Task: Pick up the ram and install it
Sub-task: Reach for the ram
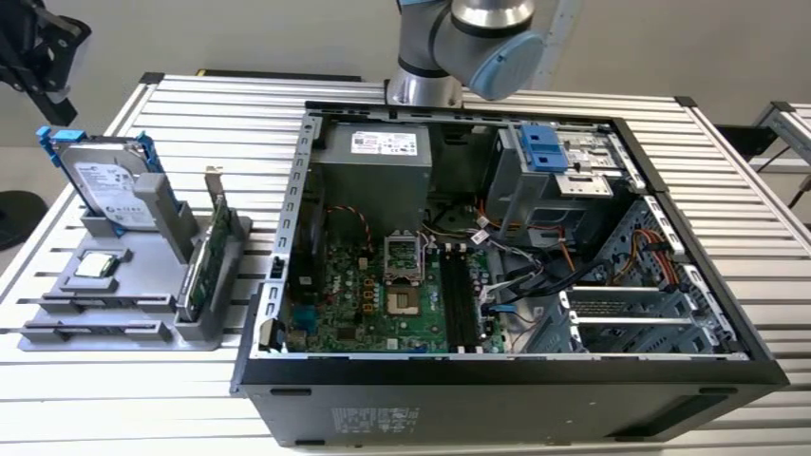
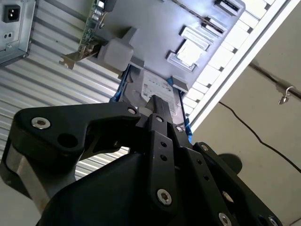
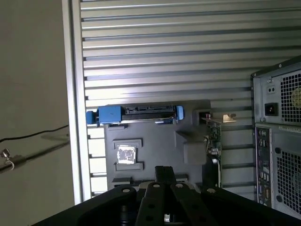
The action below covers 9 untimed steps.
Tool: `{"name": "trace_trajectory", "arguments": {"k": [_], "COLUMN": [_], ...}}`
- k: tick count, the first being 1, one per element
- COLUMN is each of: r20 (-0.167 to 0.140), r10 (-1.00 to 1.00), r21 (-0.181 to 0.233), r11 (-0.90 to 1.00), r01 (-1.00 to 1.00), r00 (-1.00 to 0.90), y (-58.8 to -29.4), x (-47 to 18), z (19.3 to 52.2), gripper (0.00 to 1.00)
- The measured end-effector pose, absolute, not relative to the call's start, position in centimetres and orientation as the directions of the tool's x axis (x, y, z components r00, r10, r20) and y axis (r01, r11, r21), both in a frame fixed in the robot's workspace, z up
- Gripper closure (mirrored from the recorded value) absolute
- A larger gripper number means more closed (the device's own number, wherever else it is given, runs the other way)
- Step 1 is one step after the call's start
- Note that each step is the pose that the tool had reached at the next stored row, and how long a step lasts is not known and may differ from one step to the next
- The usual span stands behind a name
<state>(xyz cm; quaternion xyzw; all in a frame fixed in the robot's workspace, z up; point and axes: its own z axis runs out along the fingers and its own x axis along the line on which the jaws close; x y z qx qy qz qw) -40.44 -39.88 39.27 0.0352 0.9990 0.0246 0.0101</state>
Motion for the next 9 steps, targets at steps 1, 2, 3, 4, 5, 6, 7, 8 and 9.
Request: {"name": "trace_trajectory", "arguments": {"k": [1, 2, 3, 4, 5, 6, 7, 8, 9], "r20": [-0.018, -0.018, -0.019, -0.019, -0.018, -0.019, -0.018, -0.018, -0.019], "r10": [0.07, 0.068, 0.067, 0.066, 0.063, 0.058, 0.057, 0.057, 0.057], "r21": [0.05, 0.05, 0.05, 0.05, 0.05, 0.05, 0.05, 0.05, 0.05], "r11": [0.996, 0.996, 0.997, 0.997, 0.997, 0.997, 0.997, 0.997, 0.997], "r01": [0.069, 0.067, 0.066, 0.065, 0.062, 0.057, 0.056, 0.056, 0.056], "r00": [-0.997, -0.997, -0.998, -0.998, -0.998, -0.998, -0.998, -0.998, -0.998], "y": [-39.88, -39.88, -39.88, -39.88, -39.88, -39.88, -39.88, -39.88, -39.88], "x": [-40.44, -40.46, -40.49, -40.5, -40.51, -40.53, -40.57, -40.61, -40.63], "z": [39.27, 39.26, 39.26, 39.26, 39.27, 39.26, 39.27, 39.26, 39.26], "gripper": [1.0, 1.0, 1.0, 1.0, 1.0, 1.0, 1.0, 1.0, 1.0]}}
